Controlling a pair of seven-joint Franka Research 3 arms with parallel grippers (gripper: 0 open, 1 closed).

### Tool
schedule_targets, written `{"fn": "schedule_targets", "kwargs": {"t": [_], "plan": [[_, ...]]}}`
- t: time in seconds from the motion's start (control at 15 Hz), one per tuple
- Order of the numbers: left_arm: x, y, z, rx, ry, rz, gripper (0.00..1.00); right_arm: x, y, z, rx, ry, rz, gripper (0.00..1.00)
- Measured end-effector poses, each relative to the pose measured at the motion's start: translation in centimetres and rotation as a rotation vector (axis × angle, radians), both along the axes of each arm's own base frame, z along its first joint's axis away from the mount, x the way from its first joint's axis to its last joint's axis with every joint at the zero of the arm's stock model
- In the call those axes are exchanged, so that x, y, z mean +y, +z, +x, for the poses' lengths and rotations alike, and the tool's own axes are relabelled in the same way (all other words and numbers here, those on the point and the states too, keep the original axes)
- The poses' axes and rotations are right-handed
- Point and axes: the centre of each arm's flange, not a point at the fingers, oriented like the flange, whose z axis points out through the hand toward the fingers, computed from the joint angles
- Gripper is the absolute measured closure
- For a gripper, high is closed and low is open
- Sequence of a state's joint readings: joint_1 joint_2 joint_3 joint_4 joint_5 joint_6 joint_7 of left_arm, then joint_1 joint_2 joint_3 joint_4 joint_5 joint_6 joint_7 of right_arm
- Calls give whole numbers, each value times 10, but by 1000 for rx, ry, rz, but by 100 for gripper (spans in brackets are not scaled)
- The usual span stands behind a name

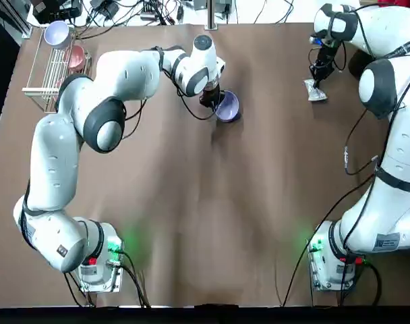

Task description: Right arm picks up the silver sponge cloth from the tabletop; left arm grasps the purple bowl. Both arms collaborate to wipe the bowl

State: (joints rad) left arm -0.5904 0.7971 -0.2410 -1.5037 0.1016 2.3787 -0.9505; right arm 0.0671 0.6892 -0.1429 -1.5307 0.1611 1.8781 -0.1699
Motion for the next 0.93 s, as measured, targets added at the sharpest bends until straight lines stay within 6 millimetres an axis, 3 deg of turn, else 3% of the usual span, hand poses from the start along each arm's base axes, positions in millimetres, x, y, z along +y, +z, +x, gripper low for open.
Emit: {"fn": "schedule_targets", "kwargs": {"t": [0.2, 0.4, 0.67, 0.93], "plan": [[-1, 0, 3, -3, 3, -4, 96, 37, 31, 20, -57, -114, -4, 98], [-1, 0, 3, -3, 3, -4, 96, 111, 54, 25, -73, -242, 16, 98], [-1, 0, 4, -4, 4, -4, 96, 229, 62, 8, -99, -272, 23, 98], [-1, 0, 4, -4, 4, -4, 96, 314, 63, -20, -88, -246, 52, 98]]}}
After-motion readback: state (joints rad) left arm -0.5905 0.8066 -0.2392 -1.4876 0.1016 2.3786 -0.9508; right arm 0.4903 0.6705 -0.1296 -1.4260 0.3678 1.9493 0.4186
